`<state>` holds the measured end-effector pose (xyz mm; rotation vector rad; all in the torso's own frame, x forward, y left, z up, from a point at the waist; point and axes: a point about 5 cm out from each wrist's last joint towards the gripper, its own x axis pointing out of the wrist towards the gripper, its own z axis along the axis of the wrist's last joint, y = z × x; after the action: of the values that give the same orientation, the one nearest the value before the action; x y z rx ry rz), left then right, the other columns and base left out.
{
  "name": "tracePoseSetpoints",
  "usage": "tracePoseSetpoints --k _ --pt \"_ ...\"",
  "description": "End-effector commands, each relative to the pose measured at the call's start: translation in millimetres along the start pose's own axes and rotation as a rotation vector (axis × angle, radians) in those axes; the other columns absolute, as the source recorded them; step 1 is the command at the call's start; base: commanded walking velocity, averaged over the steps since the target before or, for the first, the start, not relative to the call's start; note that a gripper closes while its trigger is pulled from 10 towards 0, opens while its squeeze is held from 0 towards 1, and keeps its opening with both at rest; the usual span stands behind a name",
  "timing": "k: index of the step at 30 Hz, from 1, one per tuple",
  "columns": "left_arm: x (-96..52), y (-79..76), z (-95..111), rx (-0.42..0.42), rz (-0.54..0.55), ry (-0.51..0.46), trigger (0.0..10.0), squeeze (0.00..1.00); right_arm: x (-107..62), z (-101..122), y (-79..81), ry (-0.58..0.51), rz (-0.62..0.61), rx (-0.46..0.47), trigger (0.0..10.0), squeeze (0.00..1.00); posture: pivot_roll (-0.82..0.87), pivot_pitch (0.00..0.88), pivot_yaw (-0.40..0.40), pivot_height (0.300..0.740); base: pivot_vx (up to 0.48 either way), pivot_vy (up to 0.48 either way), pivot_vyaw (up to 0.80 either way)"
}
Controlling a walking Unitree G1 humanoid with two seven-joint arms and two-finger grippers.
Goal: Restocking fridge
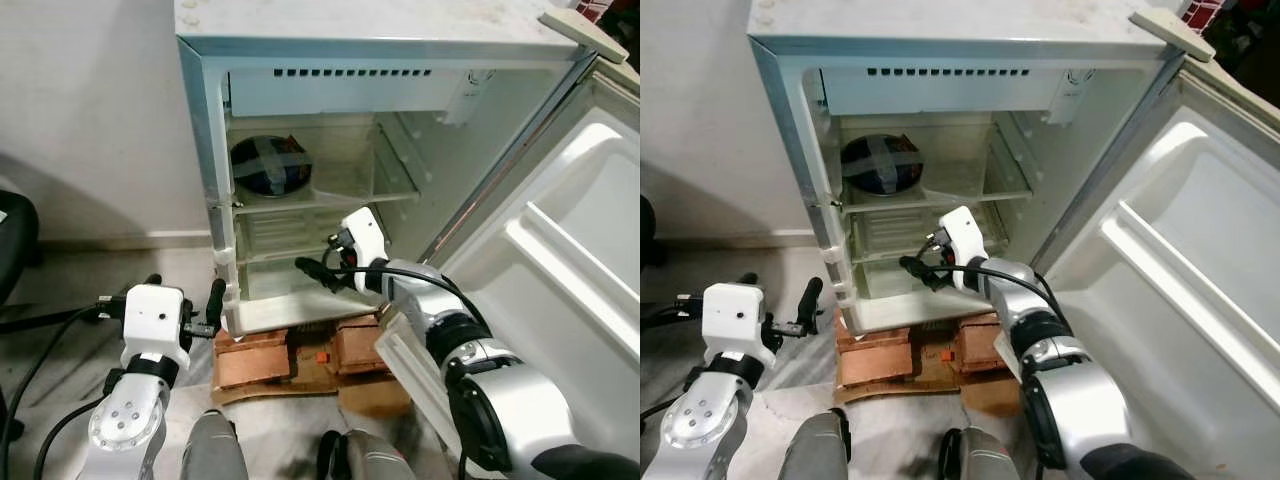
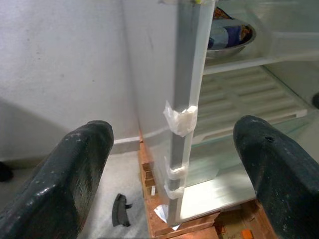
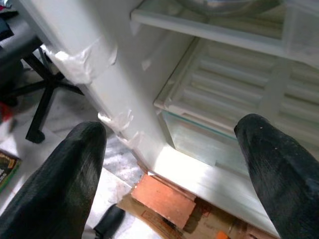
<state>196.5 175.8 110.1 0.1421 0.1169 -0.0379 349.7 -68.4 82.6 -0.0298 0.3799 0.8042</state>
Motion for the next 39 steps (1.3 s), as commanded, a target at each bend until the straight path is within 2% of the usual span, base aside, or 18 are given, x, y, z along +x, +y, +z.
tracePoseSetpoints --k 1,6,10,14,16,24,28,35,36,39 --pt "-9.4 0.9 3 -0.015 0.01 0.014 10.0 0.0 4.6 3 1.5 0.023 -0.031 -0.037 10.0 0.0 0.24 0.292 -0.14 0.74 0.0 0.0 0.0" --pt "-25.5 -2.4 1 -0.025 0.003 0.048 10.0 0.0 12.9 17 4.8 0.016 -0.087 -0.071 10.0 0.0 0.24 0.34 -0.148 0.74 0.0 0.0 0.0" --pt "-31.0 -3.3 3 -0.03 0.005 0.061 10.0 0.0 16.3 29 2.9 0.036 -0.145 -0.092 10.0 0.0 0.25 0.36 -0.157 0.74 0.0 0.0 0.0" --pt "-33.7 -2.5 4 -0.034 0.009 0.077 10.0 0.0 18.1 41 0.8 0.021 -0.193 -0.122 10.0 0.0 0.25 0.377 -0.165 0.74 0.0 0.0 0.0" --pt "-36.9 -3.5 4 -0.037 0.011 0.086 10.0 0.0 16.9 59 -5.2 -0.034 -0.274 -0.16 10.0 0.0 0.25 0.38 -0.173 0.74 0.0 0.0 0.0" --pt "-32.0 -4.5 3 -0.037 0.016 0.093 10.0 0.0 12.4 88 -13.3 -0.146 -0.34 -0.135 10.0 0.0 0.24 0.365 -0.187 0.74 0.0 0.0 0.0" --pt "-27.7 -5.7 3 -0.039 0.016 0.088 10.0 0.0 11.5 91 -13.8 -0.169 -0.318 -0.109 10.0 0.0 0.24 0.348 -0.193 0.74 0.0 0.0 0.0" --pt "-16.4 -5.2 4 -0.039 0.021 0.066 10.0 0.0 5.9 84 -18.8 -0.191 -0.246 -0.051 10.0 0.0 0.23 0.301 -0.199 0.74 0.0 0.0 0.0" --pt "-11.5 -5.4 4 -0.041 0.019 0.053 10.0 0.0 3.1 79 -19.8 -0.199 -0.187 -0.033 10.0 0.0 0.22 0.28 -0.198 0.74 0.0 0.0 0.0" --pt "-3.4 -5.2 5 -0.042 0.016 0.037 10.0 0.0 -0.5 74 -20.2 -0.217 -0.115 -0.017 10.0 0.0 0.21 0.249 -0.193 0.74 0.0 0.0 0.0"
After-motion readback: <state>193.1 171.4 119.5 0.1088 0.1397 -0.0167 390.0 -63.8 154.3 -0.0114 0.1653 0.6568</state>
